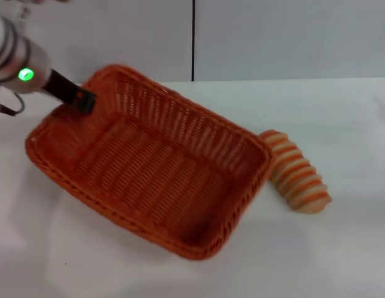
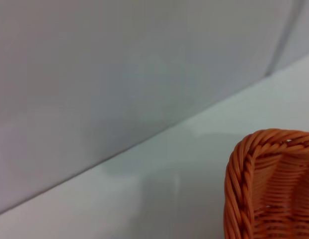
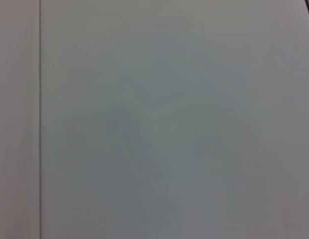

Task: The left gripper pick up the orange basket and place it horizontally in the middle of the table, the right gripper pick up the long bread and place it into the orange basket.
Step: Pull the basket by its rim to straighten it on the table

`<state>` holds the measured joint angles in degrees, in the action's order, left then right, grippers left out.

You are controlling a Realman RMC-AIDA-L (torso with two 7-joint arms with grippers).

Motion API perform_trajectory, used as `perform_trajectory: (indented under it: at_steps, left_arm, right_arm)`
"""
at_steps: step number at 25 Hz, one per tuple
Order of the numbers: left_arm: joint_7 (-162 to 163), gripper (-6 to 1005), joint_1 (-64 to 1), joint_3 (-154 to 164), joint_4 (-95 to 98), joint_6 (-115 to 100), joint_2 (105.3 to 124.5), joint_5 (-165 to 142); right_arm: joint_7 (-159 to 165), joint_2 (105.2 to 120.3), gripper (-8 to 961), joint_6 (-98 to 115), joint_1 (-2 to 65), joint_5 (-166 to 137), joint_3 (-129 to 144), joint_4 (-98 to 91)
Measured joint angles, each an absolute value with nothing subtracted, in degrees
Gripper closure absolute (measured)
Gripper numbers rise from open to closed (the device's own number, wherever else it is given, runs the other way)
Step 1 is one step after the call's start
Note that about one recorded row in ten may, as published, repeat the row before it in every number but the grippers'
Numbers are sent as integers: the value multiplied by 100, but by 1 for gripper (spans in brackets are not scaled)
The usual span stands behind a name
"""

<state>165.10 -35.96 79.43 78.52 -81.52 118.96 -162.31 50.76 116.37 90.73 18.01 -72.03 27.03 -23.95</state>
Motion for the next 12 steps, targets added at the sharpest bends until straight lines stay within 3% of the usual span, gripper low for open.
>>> perform_trajectory:
  at_steps: [6, 12]
  left_arm:
    - [16535, 788, -3640, 6812, 7840, -8682, 11915, -16015]
    - [16559, 812, -3321, 6680, 7881, -8948, 11918, -15934]
  right_arm:
    - [5025, 11483, 217, 8820, 1983, -7217, 2759, -2177]
    - [4900, 11525, 217, 8698, 2087, -7222, 2866, -2129]
